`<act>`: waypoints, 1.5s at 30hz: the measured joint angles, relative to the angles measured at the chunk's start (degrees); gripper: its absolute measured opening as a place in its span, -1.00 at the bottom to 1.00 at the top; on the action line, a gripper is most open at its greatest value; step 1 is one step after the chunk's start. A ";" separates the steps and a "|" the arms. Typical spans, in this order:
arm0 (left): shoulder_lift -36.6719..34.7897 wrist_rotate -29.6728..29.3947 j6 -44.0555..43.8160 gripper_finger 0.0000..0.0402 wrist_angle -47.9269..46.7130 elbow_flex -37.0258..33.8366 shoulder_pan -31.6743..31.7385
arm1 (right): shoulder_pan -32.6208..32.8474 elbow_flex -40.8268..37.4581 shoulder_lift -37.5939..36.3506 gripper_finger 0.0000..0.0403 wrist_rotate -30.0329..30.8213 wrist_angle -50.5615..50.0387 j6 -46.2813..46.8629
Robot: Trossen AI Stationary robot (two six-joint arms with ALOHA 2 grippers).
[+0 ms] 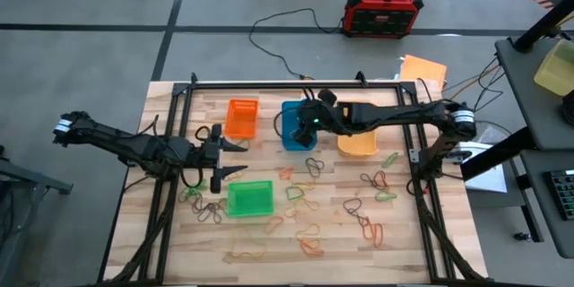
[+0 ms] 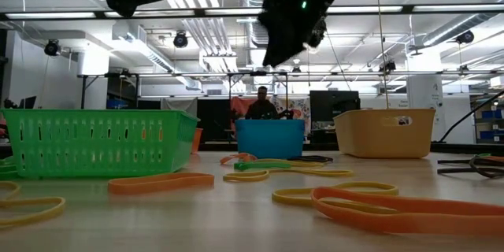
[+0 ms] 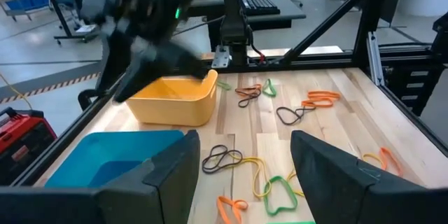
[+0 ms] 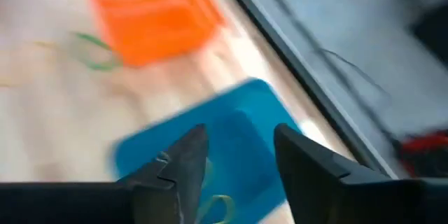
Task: Sort rubber bands into baskets
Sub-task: Put the green rubberband into the yellow bin
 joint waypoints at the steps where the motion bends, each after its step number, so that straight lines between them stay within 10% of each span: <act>1: 0.03 0.00 -0.15 0.04 -0.23 0.00 0.00 | 0.71 0.00 -1.21 -0.16 -2.58 0.17 -0.16; 6: 0.67 0.07 -2.00 0.04 -0.23 0.00 0.00 | 8.00 -3.18 -7.07 -0.11 -13.73 1.26 -5.51; 23: 7.43 0.24 -10.06 0.04 0.92 0.02 -0.04 | 23.07 -36.22 -7.80 -0.34 -13.36 54.01 -8.22; 30: 7.20 3.20 -24.13 0.04 -13.87 4.26 -0.09 | 23.21 -39.08 -8.33 -0.42 -13.29 49.41 -2.88; 37: 11.63 5.28 -40.17 0.04 -44.28 17.38 -1.83 | 23.40 -33.80 -13.44 -0.49 -13.29 19.53 1.80; 45: 18.53 8.75 -41.00 0.04 -60.68 26.11 -3.11 | 23.40 -32.44 -17.75 -0.57 -13.69 16.35 0.86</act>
